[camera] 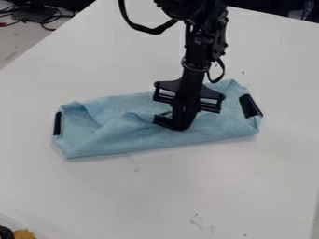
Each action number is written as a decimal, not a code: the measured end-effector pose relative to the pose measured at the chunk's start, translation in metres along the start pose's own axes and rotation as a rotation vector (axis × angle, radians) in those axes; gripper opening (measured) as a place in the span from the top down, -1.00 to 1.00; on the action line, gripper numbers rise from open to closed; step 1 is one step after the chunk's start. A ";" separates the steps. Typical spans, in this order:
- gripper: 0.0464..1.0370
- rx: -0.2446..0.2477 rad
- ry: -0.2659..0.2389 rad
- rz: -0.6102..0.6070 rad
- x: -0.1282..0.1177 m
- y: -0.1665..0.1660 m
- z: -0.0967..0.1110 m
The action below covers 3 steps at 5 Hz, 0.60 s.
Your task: Folding the cloth from bottom left to the center
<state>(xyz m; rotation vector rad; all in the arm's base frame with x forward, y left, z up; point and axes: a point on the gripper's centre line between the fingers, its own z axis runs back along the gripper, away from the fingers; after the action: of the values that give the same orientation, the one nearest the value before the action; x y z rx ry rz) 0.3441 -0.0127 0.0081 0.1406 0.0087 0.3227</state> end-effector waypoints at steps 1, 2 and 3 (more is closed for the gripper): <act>0.19 0.038 -0.038 0.004 0.005 0.008 0.009; -0.42 0.051 -0.104 0.029 0.011 0.015 0.028; -0.92 0.043 -0.160 0.043 0.015 0.017 0.048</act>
<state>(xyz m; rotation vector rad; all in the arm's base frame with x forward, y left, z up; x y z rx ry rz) 0.3543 0.0014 0.0578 0.2094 -0.1464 0.3533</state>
